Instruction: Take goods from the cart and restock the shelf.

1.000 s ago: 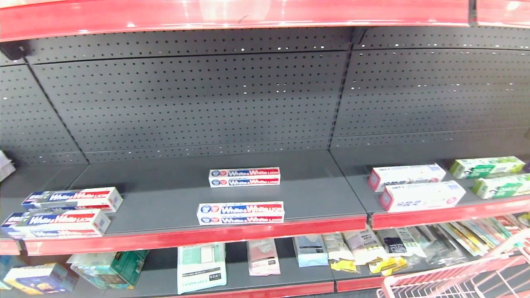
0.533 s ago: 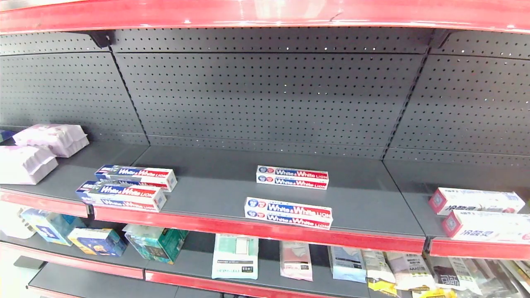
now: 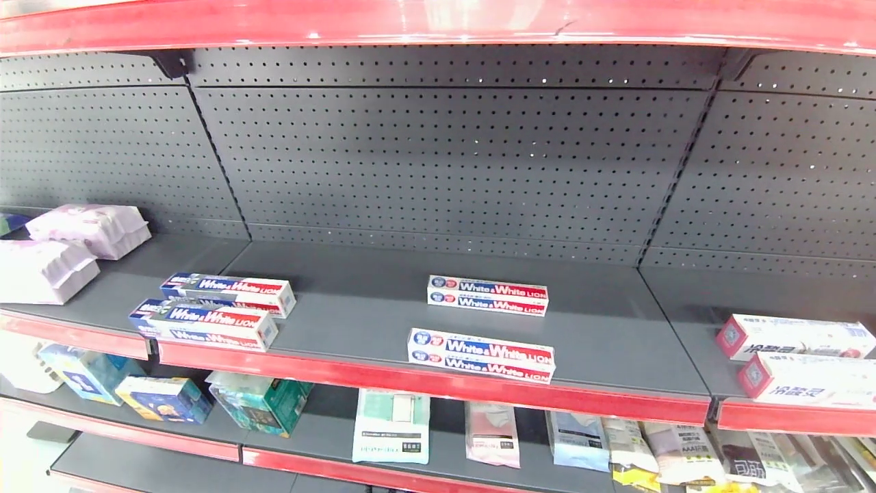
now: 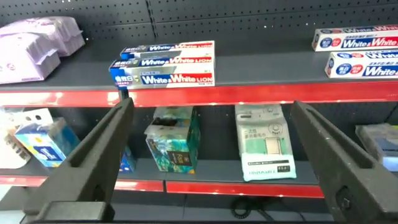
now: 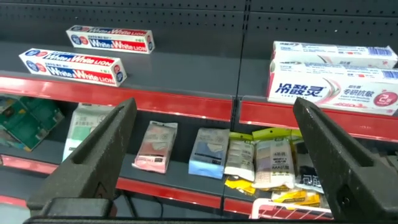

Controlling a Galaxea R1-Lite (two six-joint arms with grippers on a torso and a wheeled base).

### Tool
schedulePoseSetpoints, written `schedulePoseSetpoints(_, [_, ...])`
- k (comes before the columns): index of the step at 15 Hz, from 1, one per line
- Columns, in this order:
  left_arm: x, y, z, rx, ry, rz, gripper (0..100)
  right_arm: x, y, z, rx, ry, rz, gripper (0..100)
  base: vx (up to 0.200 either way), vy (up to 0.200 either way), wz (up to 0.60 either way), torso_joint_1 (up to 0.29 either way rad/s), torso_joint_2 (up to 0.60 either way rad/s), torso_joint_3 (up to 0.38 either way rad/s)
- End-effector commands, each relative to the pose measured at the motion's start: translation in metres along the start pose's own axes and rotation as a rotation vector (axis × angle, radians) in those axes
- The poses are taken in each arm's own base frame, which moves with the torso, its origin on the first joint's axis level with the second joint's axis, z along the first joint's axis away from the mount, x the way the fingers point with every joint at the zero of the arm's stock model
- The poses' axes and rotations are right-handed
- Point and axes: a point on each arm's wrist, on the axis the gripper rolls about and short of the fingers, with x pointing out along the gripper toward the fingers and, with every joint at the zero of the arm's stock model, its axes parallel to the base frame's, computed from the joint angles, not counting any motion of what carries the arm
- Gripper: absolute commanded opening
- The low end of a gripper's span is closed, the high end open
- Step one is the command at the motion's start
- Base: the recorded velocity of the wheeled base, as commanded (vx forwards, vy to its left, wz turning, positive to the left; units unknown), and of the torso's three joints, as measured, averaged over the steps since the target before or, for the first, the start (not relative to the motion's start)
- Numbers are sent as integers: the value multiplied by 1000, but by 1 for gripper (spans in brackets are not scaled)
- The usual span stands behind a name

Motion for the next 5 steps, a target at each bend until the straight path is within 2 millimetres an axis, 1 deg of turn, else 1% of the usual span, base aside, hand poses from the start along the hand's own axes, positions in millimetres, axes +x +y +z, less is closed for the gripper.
schedulePoseSetpoints(1, [0, 0, 0, 2, 2, 1, 100, 0, 0, 0, -1, 1, 1, 100, 0, 0, -600, -71, 178, 80])
schedulePoseSetpoints(2, [0, 0, 0, 5, 2, 0, 100, 0, 0, 0, -2, 3, 1, 100, 0, 0, -600, -32, 90, 27])
schedulePoseSetpoints(5, [0, 0, 0, 5, 3, 1, 100, 0, 0, 0, -4, 3, 1, 100, 0, 0, 0, 0, 0, 0])
